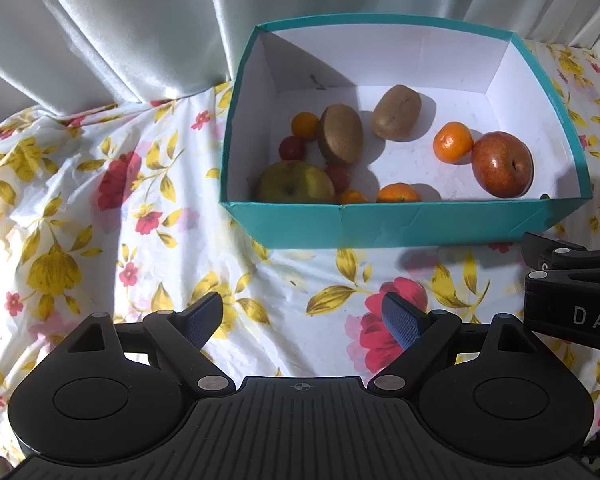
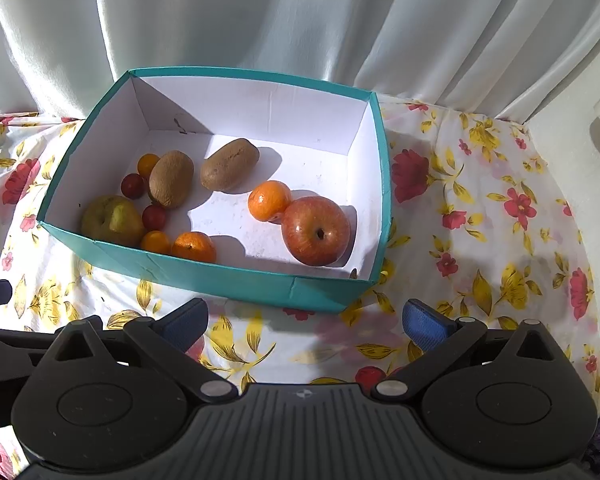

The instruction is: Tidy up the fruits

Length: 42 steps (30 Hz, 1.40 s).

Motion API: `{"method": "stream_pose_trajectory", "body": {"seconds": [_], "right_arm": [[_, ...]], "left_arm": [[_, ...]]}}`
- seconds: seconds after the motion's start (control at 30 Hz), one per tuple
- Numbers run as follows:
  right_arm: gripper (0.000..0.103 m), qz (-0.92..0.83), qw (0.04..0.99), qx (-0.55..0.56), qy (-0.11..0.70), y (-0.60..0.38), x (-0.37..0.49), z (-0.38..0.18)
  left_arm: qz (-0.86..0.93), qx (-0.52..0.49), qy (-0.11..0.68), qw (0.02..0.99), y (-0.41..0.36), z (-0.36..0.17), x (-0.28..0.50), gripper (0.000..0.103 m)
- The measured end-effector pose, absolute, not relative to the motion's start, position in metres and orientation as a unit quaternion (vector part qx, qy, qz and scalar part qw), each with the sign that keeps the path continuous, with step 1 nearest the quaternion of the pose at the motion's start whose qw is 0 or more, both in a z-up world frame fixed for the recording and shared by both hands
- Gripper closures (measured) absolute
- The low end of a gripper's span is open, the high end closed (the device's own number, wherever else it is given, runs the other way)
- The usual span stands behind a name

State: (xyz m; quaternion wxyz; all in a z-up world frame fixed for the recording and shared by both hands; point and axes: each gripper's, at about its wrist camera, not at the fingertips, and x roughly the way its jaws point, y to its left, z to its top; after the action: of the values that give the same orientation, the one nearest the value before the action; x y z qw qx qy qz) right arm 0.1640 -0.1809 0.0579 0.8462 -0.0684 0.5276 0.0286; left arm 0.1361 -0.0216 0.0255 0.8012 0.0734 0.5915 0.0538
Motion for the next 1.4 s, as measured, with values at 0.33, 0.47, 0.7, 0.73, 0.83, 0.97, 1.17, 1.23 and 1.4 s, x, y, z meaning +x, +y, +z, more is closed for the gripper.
{"method": "stream_pose_trajectory", "body": {"seconds": [0.33, 0.47, 0.7, 0.73, 0.83, 0.97, 1.17, 1.23, 1.4], "right_arm": [[0.0, 0.028, 0.845, -0.07, 0.53, -0.1795, 0.1632, 0.0561], [0.0, 0.027, 0.844, -0.068, 0.531, -0.1797, 0.1629, 0.0552], [0.0, 0.027, 0.845, -0.07, 0.53, -0.1802, 0.1621, 0.055], [0.0, 0.027, 0.845, -0.07, 0.53, -0.1804, 0.1617, 0.0548], [0.0, 0.028, 0.845, -0.07, 0.53, -0.1807, 0.1618, 0.0548], [0.0, 0.027, 0.845, -0.073, 0.53, -0.1821, 0.1619, 0.0544], [0.0, 0.023, 0.847, -0.073, 0.527, -0.1834, 0.1613, 0.0559], [0.0, 0.024, 0.847, -0.075, 0.526, -0.1834, 0.1612, 0.0562], [0.0, 0.022, 0.847, -0.074, 0.525, -0.1842, 0.1615, 0.0563]], "left_arm": [[0.051, 0.074, 0.593, 0.8, -0.0209, 0.0233, 0.1361, 0.012], [0.051, 0.073, 0.594, 0.8, -0.0201, 0.0232, 0.1362, 0.012], [0.054, 0.071, 0.594, 0.8, -0.0204, 0.0223, 0.1356, 0.012], [0.055, 0.071, 0.594, 0.799, -0.0203, 0.0224, 0.1357, 0.012], [0.056, 0.071, 0.594, 0.799, -0.0206, 0.0221, 0.1352, 0.012], [0.056, 0.071, 0.595, 0.799, -0.022, 0.0219, 0.1351, 0.012], [0.054, 0.071, 0.595, 0.799, -0.0225, 0.0215, 0.1354, 0.012], [0.054, 0.073, 0.595, 0.798, -0.023, 0.0209, 0.1353, 0.012], [0.055, 0.073, 0.596, 0.798, -0.0213, 0.0202, 0.1359, 0.012]]}}
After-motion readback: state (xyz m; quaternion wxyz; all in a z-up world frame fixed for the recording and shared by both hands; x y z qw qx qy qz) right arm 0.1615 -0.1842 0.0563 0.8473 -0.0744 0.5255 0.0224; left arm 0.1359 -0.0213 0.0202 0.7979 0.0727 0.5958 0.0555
